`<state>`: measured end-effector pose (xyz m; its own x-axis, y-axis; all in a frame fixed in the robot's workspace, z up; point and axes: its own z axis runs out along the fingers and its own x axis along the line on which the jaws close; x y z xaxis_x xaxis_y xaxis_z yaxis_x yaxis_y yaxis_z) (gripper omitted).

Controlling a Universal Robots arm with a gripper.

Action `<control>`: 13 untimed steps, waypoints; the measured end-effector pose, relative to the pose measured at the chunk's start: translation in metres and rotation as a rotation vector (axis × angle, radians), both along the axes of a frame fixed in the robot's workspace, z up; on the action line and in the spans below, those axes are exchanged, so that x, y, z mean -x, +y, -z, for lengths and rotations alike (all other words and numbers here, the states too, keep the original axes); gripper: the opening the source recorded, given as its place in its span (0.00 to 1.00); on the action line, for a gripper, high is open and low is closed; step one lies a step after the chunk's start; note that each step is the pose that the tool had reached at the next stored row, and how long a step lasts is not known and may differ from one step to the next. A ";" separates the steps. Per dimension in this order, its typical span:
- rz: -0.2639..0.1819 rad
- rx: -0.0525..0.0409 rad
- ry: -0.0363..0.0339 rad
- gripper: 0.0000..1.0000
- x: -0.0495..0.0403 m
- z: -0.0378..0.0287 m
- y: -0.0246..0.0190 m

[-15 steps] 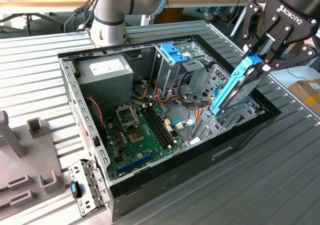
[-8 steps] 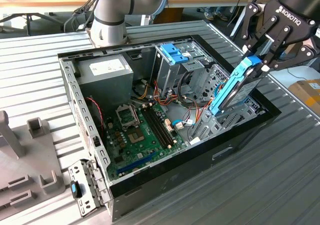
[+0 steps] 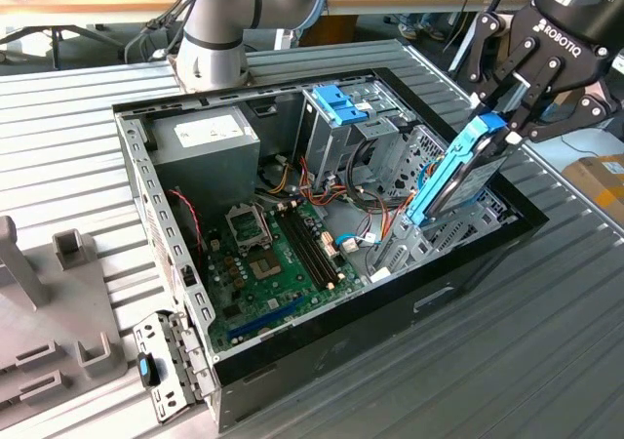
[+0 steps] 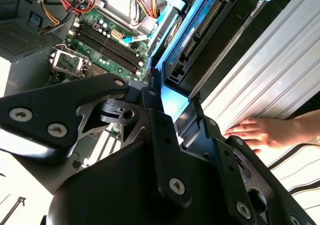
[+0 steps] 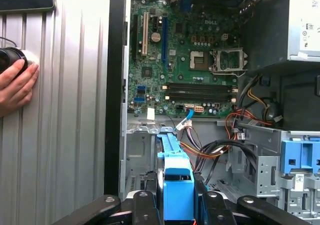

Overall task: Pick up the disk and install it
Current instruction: 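Pick up the disk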

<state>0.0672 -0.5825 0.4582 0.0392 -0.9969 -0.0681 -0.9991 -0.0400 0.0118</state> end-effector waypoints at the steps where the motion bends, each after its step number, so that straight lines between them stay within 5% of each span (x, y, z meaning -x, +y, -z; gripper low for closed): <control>1: 0.000 0.0000 0.0000 0.37 0.0000 0.0008 0.0000; 13: 0.000 0.0000 0.0000 0.37 0.0000 0.0171 0.0000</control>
